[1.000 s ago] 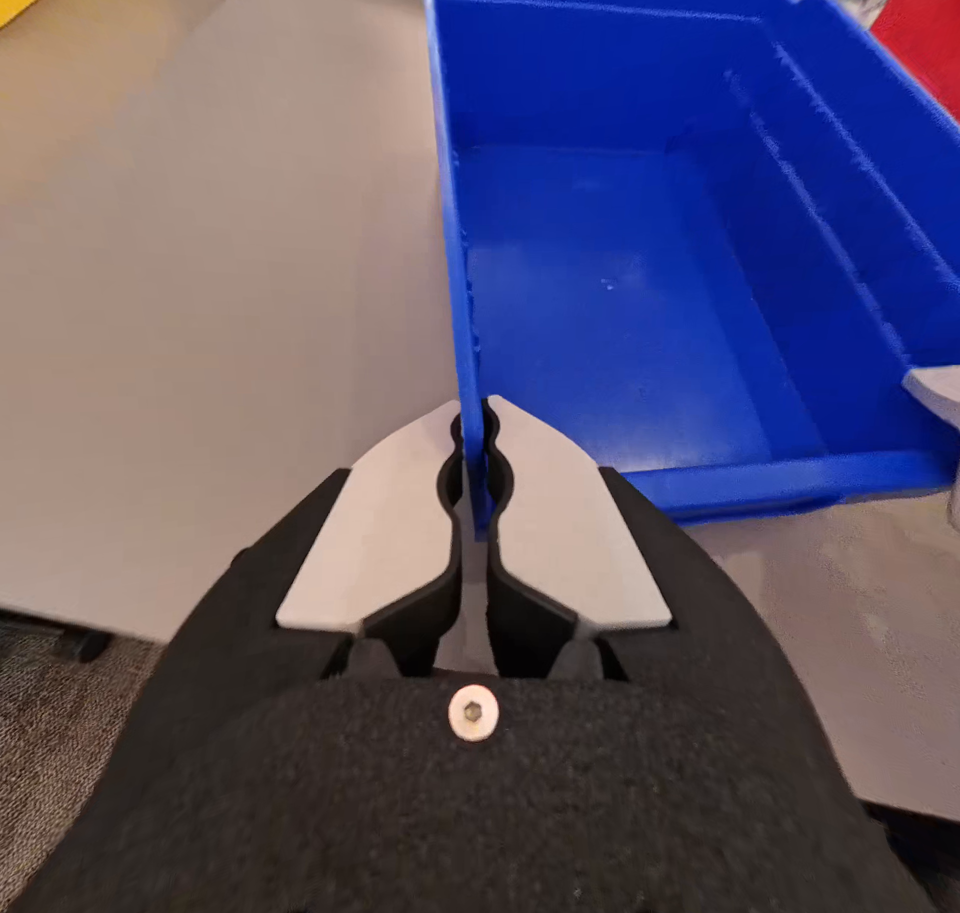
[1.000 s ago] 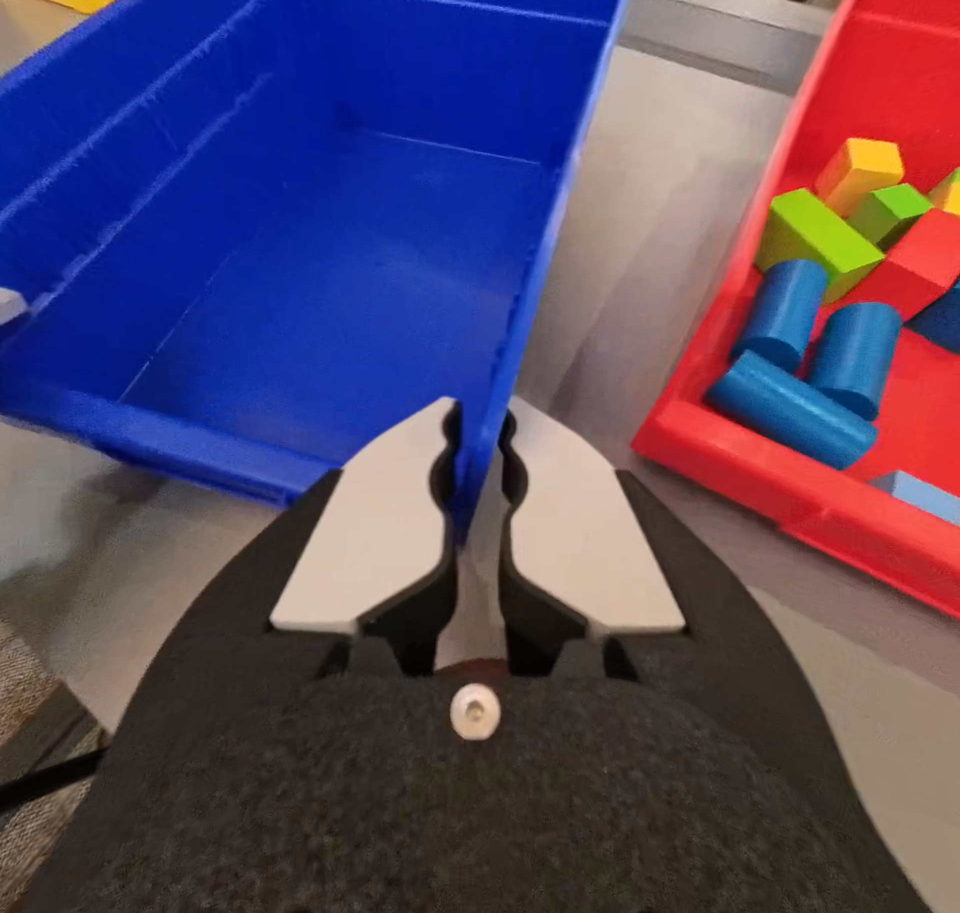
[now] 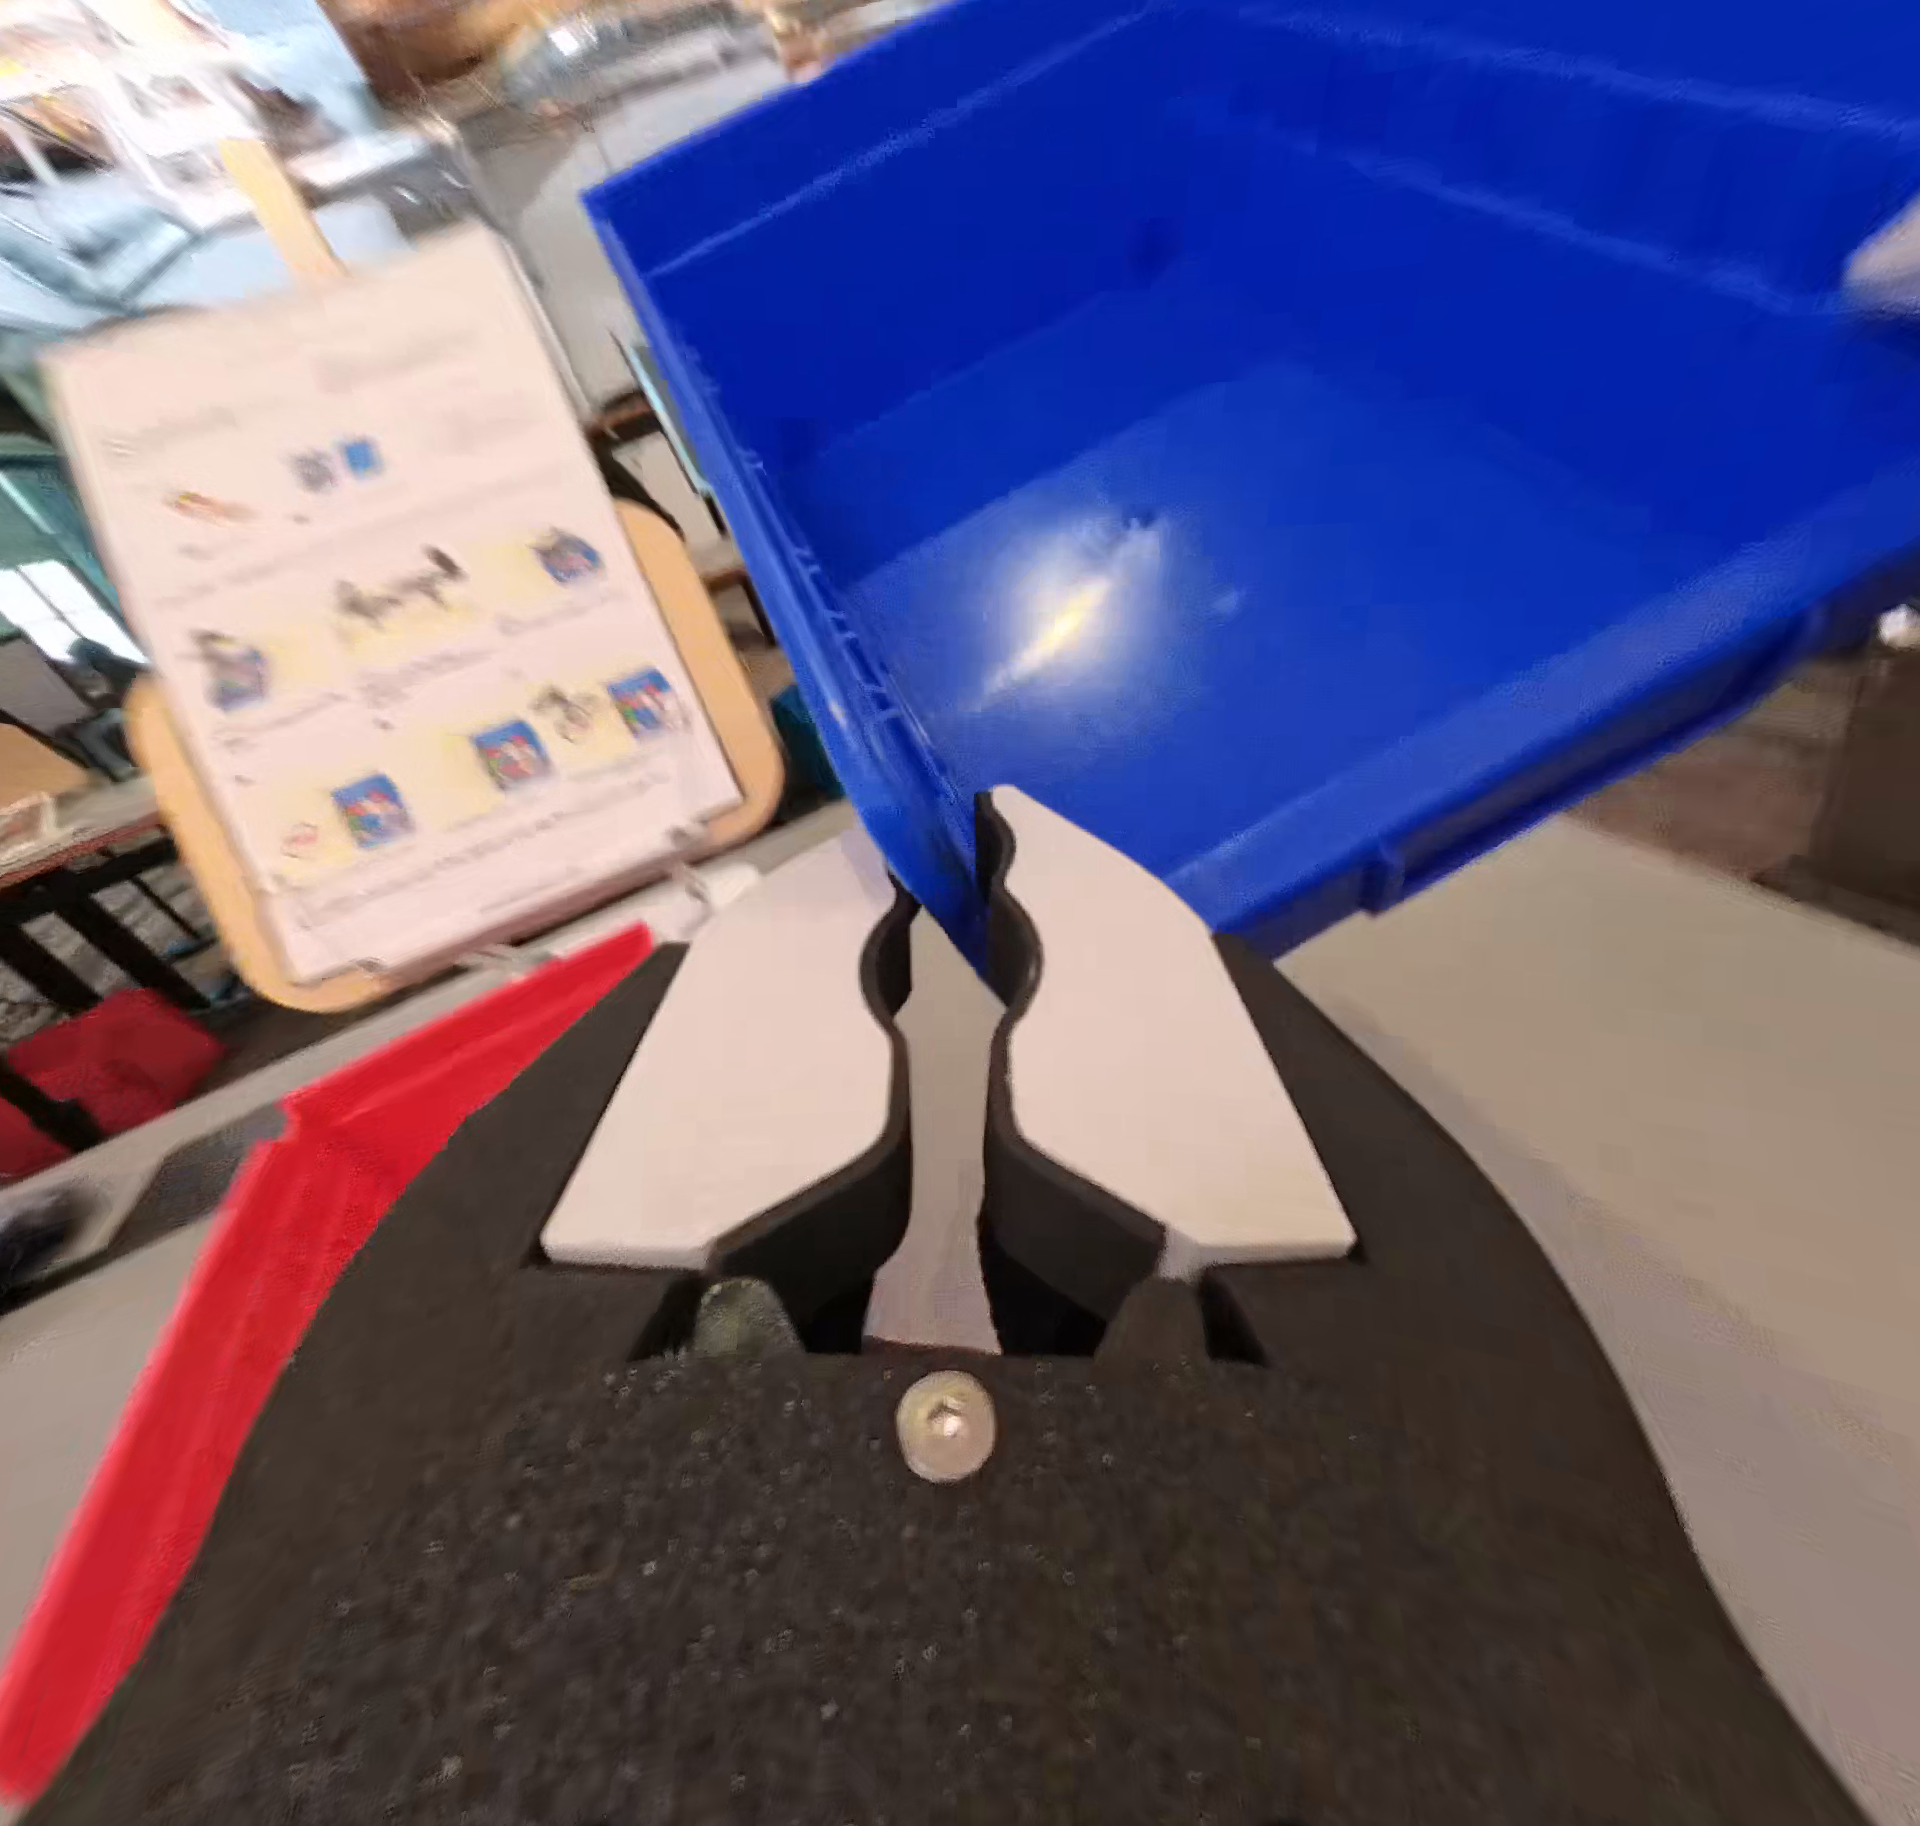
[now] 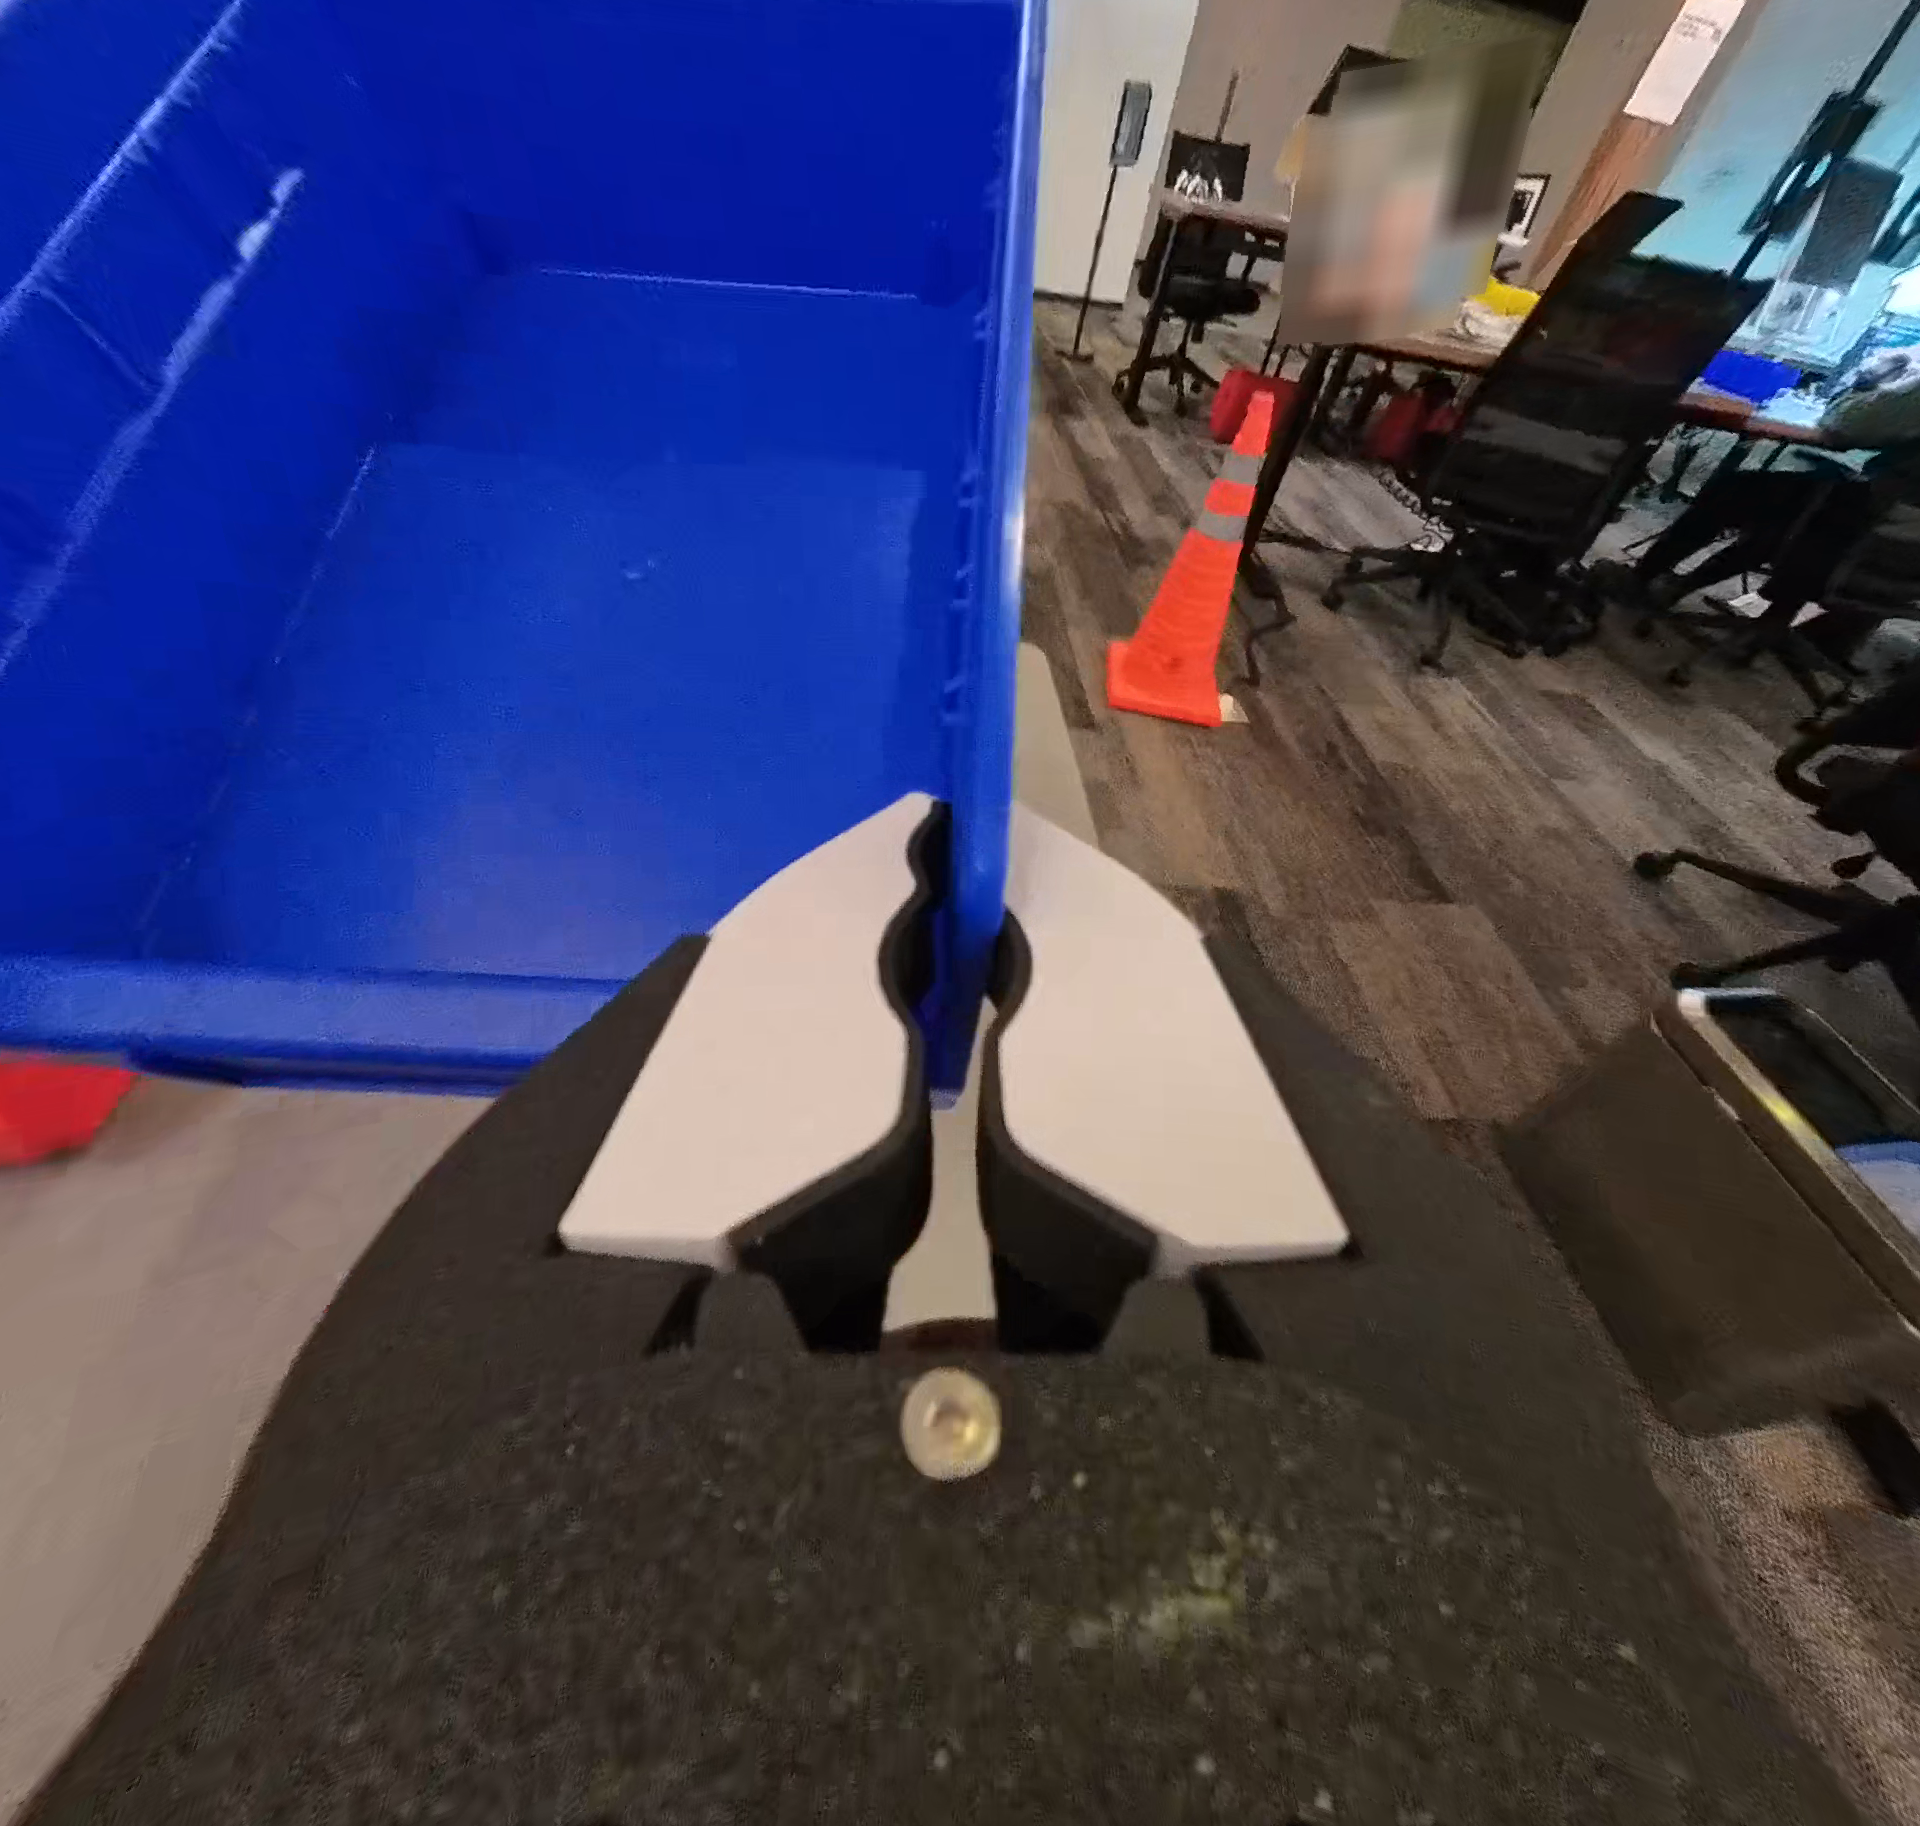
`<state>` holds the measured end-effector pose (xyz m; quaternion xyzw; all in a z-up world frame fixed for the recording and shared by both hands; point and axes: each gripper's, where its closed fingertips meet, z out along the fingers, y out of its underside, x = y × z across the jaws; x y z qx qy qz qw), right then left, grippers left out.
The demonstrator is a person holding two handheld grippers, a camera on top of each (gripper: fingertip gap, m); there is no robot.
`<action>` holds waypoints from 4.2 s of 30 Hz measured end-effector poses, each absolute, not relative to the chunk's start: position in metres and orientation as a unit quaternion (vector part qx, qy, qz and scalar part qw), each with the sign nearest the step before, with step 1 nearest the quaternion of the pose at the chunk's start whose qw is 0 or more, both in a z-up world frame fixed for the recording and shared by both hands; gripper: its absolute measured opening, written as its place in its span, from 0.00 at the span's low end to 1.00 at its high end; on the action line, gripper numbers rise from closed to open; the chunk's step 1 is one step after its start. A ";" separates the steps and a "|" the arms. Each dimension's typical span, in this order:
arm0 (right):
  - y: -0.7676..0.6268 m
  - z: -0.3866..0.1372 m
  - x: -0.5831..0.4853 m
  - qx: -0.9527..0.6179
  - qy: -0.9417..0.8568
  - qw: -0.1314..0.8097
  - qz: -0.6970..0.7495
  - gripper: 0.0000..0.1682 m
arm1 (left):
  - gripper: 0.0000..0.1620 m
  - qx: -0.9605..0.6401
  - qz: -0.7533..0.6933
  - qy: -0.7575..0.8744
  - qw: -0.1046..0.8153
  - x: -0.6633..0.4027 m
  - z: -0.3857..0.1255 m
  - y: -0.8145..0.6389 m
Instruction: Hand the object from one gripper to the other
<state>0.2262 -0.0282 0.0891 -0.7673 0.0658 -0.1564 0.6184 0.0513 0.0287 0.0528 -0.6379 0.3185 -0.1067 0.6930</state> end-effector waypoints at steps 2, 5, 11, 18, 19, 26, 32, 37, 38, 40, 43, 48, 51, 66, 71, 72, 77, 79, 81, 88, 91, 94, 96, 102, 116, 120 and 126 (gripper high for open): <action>-0.013 0.042 0.252 -0.784 0.063 0.605 -0.124 0.01 | 0.06 -0.664 -0.122 0.327 0.661 0.074 0.007 0.037; 0.009 -0.033 0.269 -0.816 0.092 0.569 -0.047 0.01 | 0.05 -0.697 -0.107 0.330 0.627 0.087 -0.034 0.054; 0.036 -0.104 0.261 -0.849 0.100 0.519 -0.014 0.02 | 0.05 -0.752 -0.107 0.324 0.565 0.077 -0.097 0.082; 0.045 -0.141 0.261 -0.864 0.099 0.490 -0.052 0.02 | 0.06 -0.773 -0.140 0.324 0.527 0.077 -0.138 0.091; 0.044 -0.141 0.261 -0.863 0.105 0.492 -0.050 0.02 | 0.06 -0.775 -0.149 0.326 0.521 0.078 -0.138 0.090; 0.038 -0.123 0.275 -0.852 0.114 0.505 -0.080 0.11 | 0.27 -0.764 -0.187 0.399 0.471 0.071 -0.129 0.064; 0.018 -0.008 0.251 -0.768 0.049 0.632 -0.093 0.25 | 0.35 -0.733 -0.164 0.373 0.545 -0.072 -0.039 0.075; 0.061 0.002 0.128 -0.788 -0.086 0.609 -0.037 0.29 | 0.37 -0.791 -0.062 0.253 0.553 -0.221 -0.057 0.131; 0.073 -0.006 0.094 -0.789 -0.103 0.606 -0.003 0.29 | 0.38 -0.806 -0.062 0.230 0.541 -0.237 -0.070 0.138; 0.094 -0.036 0.029 -0.803 -0.111 0.580 0.075 0.35 | 0.40 -0.825 -0.074 0.198 0.525 -0.252 -0.094 0.147; 0.115 -0.088 -0.029 -0.829 -0.068 0.544 0.109 0.35 | 0.35 -0.840 -0.100 0.195 0.496 -0.247 -0.121 0.159; 0.144 -0.128 -0.050 -0.848 -0.015 0.530 -0.001 0.16 | 0.15 -0.846 -0.123 0.197 0.479 -0.239 -0.140 0.182; 0.153 -0.137 -0.059 -0.862 0.001 0.506 -0.023 0.03 | 0.05 -0.846 -0.097 0.199 0.485 -0.248 -0.139 0.188; 0.206 -0.103 -0.248 -0.838 -0.037 0.545 -0.018 0.04 | 0.01 -0.851 -0.082 0.117 0.506 -0.437 -0.110 0.250; 0.216 -0.135 -0.268 -0.848 -0.024 0.529 0.008 0.04 | 0.01 -0.860 -0.076 0.107 0.493 -0.455 -0.134 0.258; 0.215 -0.134 -0.269 -0.848 -0.028 0.529 0.005 0.04 | 0.01 -0.861 -0.075 0.107 0.492 -0.455 -0.134 0.259; 0.213 -0.134 -0.281 -0.857 -0.056 0.511 0.035 0.07 | 0.01 -0.863 -0.086 0.091 0.489 -0.466 -0.135 0.262; 0.213 -0.135 -0.287 -0.858 -0.073 0.506 0.043 0.08 | 0.01 -0.865 -0.078 0.089 0.488 -0.472 -0.134 0.262; 0.213 -0.135 -0.294 -0.859 -0.074 0.504 0.050 0.08 | 0.01 -0.866 -0.078 0.077 0.487 -0.479 -0.134 0.261; 0.198 -0.122 -0.301 -0.856 -0.111 0.490 0.124 0.11 | 0.02 -0.867 -0.105 0.077 0.481 -0.485 -0.134 0.254; 0.167 -0.092 -0.257 -0.841 -0.136 0.512 0.111 0.16 | 0.17 -0.864 -0.045 0.090 0.494 -0.500 -0.113 0.236; 0.127 -0.049 -0.188 -0.806 -0.136 0.563 0.120 0.16 | 0.19 -0.836 0.005 0.083 0.542 -0.519 -0.070 0.212; 0.099 -0.030 -0.129 -0.791 -0.113 0.589 0.126 0.16 | 0.20 -0.826 -0.017 0.076 0.559 -0.516 -0.051 0.193; 0.027 -0.052 0.076 -0.777 0.000 0.629 0.022 0.18 | 0.20 -0.798 -0.168 0.089 0.573 -0.439 -0.061 0.131; 0.014 -0.100 0.171 -0.771 0.095 0.630 -0.012 0.20 | 0.20 -0.811 -0.232 0.153 0.515 -0.369 -0.116 0.128; 0.018 -0.097 0.163 -0.768 0.080 0.635 -0.014 0.20 | 0.20 -0.810 -0.217 0.175 0.515 -0.369 -0.117 0.125; 0.019 -0.105 0.159 -0.779 0.081 0.621 -0.005 0.20 | 0.20 -0.800 -0.186 0.241 0.517 -0.363 -0.105 0.129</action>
